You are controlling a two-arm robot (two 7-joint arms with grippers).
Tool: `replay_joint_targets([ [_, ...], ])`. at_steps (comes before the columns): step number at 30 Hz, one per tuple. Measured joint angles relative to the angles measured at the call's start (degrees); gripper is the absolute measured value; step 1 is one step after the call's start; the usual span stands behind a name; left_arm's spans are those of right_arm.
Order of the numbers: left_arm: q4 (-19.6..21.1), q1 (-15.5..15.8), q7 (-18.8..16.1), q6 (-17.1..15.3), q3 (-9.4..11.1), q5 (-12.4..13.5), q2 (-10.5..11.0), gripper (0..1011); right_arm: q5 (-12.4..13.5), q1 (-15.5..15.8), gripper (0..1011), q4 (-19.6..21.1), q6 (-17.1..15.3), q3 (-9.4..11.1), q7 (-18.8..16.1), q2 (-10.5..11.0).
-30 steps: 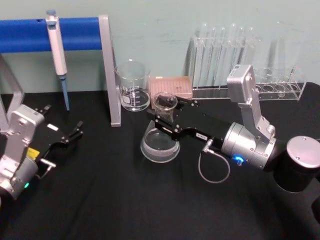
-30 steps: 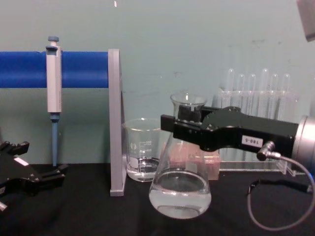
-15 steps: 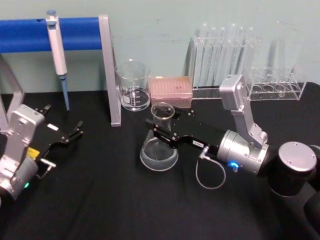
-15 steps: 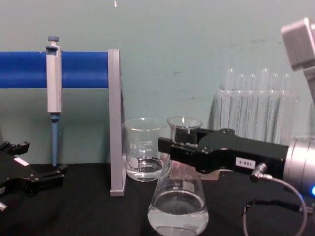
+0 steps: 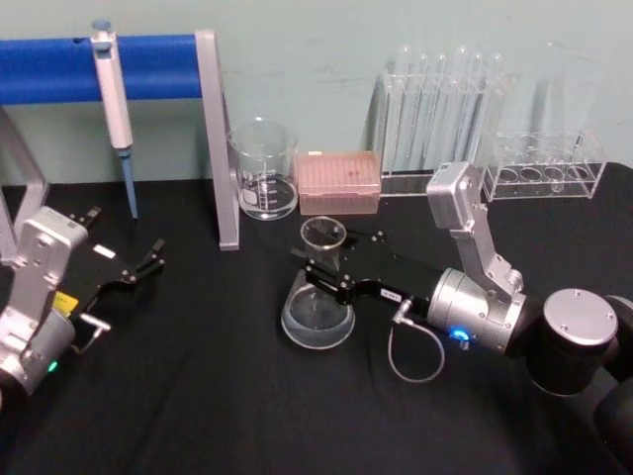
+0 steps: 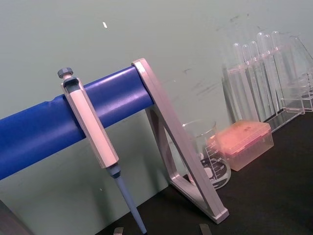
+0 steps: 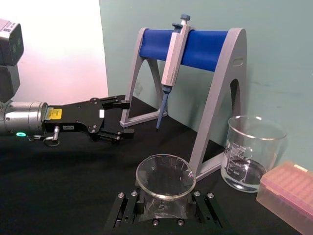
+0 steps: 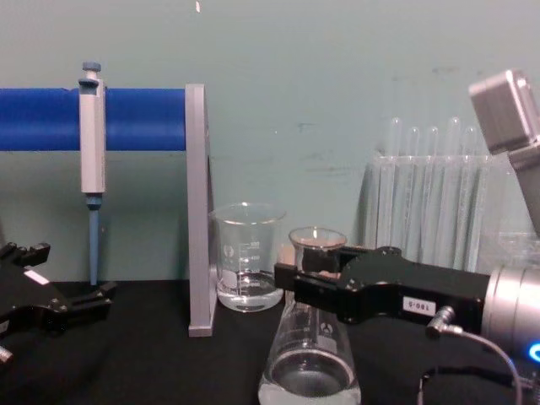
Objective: Grasp the erlenmeyer flask with one hand, shake it three times, then place it back.
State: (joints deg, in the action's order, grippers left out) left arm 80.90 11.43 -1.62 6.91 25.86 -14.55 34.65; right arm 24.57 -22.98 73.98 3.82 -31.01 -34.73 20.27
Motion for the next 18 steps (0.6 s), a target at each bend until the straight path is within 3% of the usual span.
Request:
replay_joint_targets([
  [18, 0.0, 0.0, 0.0, 0.0, 0.0, 0.0, 0.0, 1001, -0.67, -0.3, 449, -2.87, -0.2, -0.42, -0.25, -0.94],
])
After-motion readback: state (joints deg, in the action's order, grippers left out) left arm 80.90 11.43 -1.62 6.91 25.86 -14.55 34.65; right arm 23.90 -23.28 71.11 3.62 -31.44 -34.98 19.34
